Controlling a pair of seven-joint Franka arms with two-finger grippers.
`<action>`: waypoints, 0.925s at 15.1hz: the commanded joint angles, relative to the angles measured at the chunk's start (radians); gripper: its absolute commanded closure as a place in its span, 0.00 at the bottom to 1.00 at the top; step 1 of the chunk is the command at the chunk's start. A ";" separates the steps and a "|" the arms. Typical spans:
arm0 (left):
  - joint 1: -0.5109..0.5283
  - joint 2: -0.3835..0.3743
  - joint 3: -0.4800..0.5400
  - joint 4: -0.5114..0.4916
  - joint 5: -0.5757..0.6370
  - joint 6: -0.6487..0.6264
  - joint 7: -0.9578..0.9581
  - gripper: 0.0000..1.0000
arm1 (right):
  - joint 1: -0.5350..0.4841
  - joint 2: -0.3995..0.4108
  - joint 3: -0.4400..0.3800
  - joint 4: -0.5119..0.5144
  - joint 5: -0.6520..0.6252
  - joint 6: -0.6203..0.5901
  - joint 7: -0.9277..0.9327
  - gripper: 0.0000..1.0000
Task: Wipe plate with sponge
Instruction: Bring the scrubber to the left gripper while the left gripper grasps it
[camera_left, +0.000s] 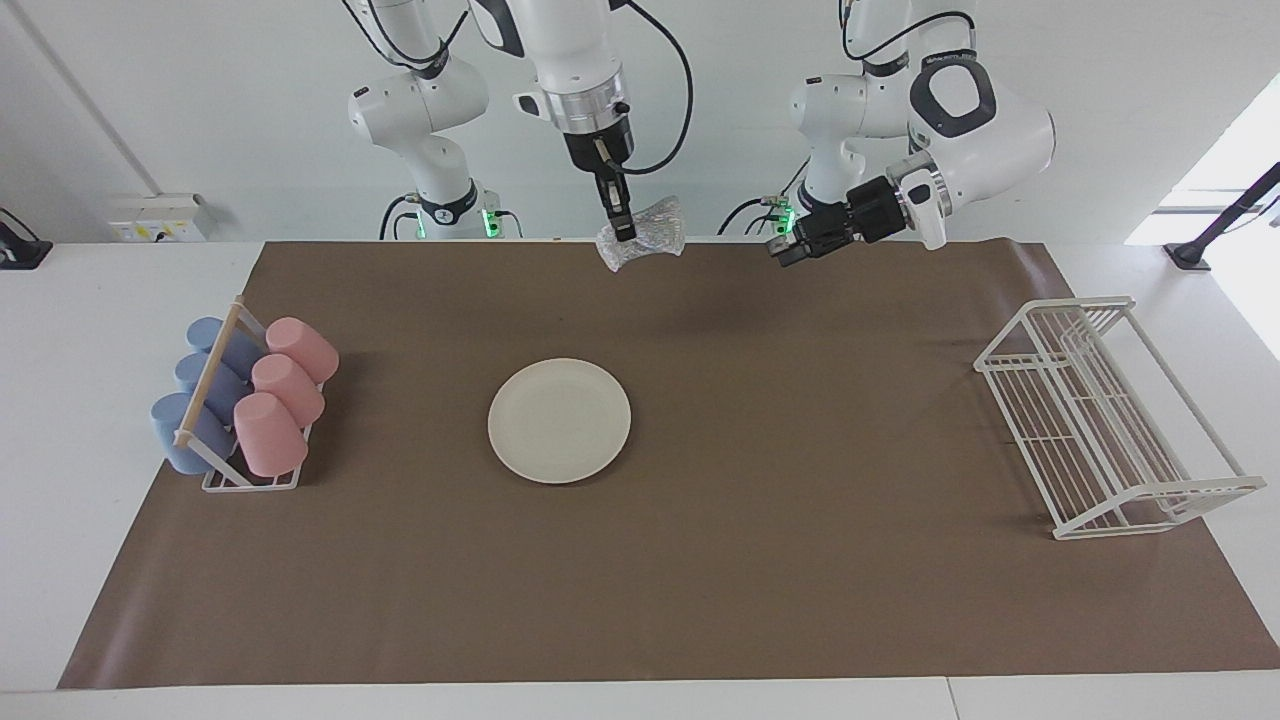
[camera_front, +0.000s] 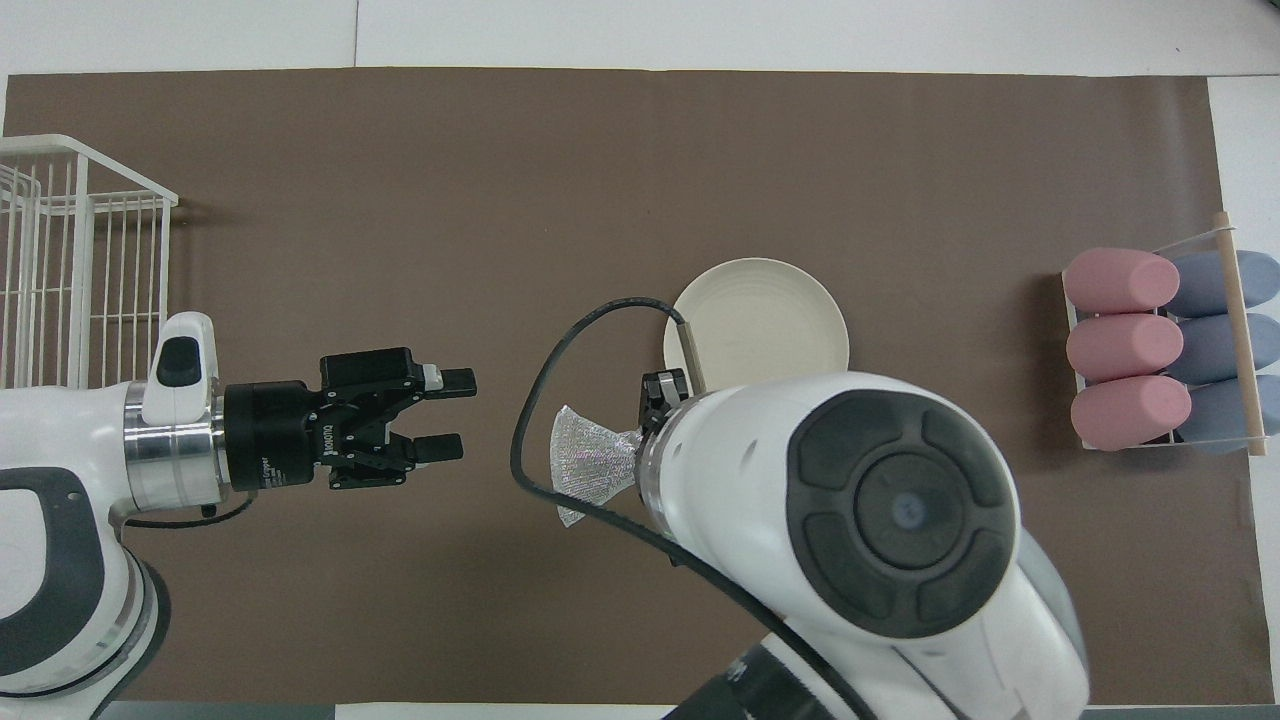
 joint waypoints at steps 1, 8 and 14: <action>-0.080 0.007 0.009 -0.003 -0.081 0.046 0.021 0.00 | -0.001 -0.002 0.000 -0.012 -0.017 0.016 0.018 1.00; -0.152 0.022 0.009 -0.014 -0.115 0.094 0.043 0.34 | -0.003 -0.002 0.000 -0.006 -0.031 0.008 0.018 1.00; -0.155 0.021 0.012 -0.014 -0.132 0.048 -0.020 1.00 | -0.003 0.000 0.000 -0.006 -0.037 0.010 0.018 1.00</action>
